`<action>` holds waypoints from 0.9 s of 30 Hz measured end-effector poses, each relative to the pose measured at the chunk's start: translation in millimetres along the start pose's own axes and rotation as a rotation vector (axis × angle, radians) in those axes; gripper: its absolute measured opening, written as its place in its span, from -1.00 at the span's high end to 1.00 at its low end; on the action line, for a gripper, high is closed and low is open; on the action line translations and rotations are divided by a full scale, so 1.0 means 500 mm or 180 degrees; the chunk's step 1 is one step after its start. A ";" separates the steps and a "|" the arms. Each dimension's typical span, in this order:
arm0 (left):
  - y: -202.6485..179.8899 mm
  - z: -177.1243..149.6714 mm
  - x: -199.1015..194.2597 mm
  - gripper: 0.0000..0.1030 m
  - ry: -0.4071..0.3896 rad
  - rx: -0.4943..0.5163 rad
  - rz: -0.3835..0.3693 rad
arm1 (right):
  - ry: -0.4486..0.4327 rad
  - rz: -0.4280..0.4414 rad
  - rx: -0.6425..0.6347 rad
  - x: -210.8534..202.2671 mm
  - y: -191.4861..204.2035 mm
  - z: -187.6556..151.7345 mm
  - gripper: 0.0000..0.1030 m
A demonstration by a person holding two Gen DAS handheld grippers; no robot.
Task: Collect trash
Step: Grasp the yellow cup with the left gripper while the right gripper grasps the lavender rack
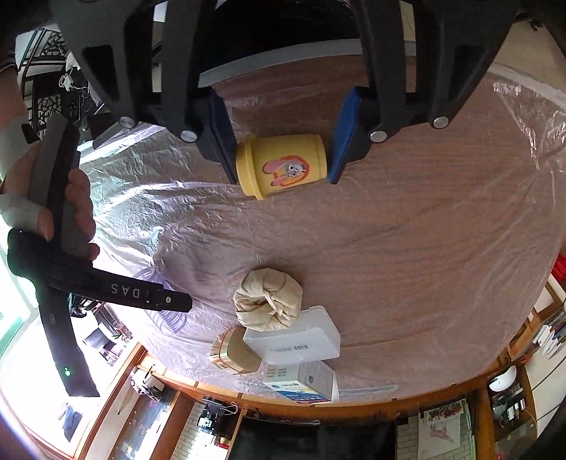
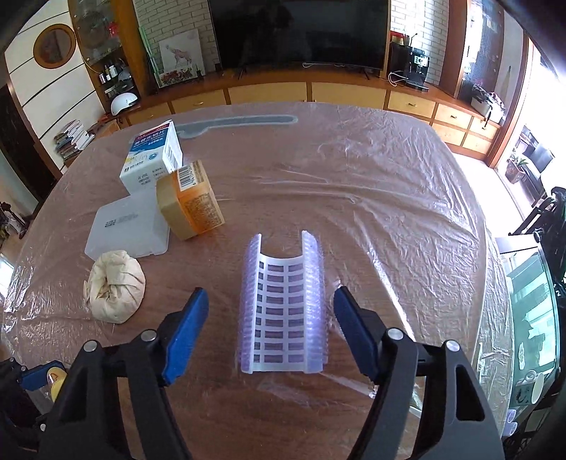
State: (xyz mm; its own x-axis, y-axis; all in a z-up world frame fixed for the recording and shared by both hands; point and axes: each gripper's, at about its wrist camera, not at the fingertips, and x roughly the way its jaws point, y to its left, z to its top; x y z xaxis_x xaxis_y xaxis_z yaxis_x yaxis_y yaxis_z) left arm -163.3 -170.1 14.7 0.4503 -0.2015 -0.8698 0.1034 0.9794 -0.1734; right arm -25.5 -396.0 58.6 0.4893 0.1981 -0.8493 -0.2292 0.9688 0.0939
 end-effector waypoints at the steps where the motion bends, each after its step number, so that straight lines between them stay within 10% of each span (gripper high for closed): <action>1: -0.001 0.002 0.002 0.02 -0.0002 0.0017 0.0011 | 0.0009 -0.0003 0.0000 0.001 0.000 0.000 -0.39; 13: -0.010 0.000 0.005 0.08 -0.0028 0.0091 0.0036 | 0.0016 -0.0050 -0.0035 0.006 0.008 0.003 0.17; 27: 0.013 0.016 -0.002 0.08 -0.0067 0.0027 -0.0049 | -0.0144 0.0185 0.0136 -0.044 -0.003 0.014 0.18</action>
State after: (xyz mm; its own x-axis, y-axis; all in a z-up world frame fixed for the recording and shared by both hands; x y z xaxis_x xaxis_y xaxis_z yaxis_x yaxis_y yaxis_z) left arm -156.2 -163.7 18.1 0.4671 -0.2169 -0.8572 0.1180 0.9761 -0.1827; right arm -29.8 -400.8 80.7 0.5140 0.2597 -0.8175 -0.2227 0.9608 0.1652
